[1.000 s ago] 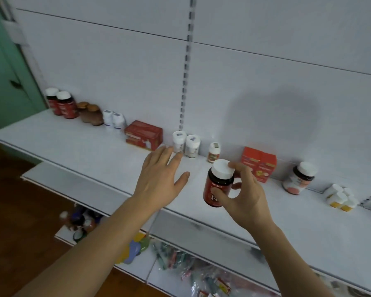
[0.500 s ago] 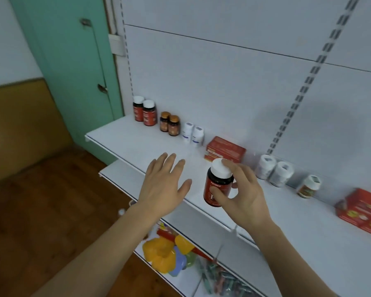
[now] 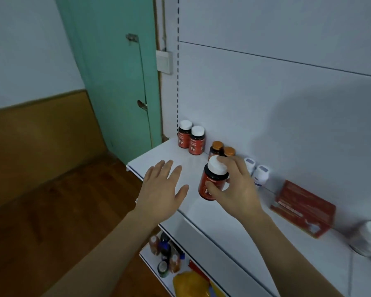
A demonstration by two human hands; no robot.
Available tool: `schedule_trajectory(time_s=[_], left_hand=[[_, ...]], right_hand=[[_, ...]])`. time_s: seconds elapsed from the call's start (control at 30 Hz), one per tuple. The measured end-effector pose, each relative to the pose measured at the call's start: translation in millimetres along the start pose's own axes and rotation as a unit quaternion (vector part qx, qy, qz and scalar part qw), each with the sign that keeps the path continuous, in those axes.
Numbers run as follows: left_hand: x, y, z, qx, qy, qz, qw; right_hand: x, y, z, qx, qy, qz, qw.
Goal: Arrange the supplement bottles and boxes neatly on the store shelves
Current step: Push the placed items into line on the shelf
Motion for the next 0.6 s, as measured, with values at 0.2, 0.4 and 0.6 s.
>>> schedule_trajectory(time_s=[0.2,0.4,0.6], left_hand=[[-5.0,62.6,67.0,-0.023,-0.024,0.014,0.999],[-2.4,129.6,127.3,-0.096,-0.051,0.040,0.993],[-6.0,177.7,170.6,-0.145,-0.046,0.074,0.986]], right_hand=[[-68.4,61.9,17.5,-0.023,-0.051,0.020,0.998],[-122.4,110.5,43.5,-0.044,-0.103,-0.010,0.994],[-163.6,141.7,53.0,-0.101,-0.136,-0.022,0.985]])
Point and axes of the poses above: each hand's wrist, its own y-axis towards the middle knuckle, its own x-axis out of the back of the hand, z = x × y, the point moved 4 cm from there along y, towards the middle knuckle, and after that the axes turned 10 degrees about -y, right-handed, at the moved point
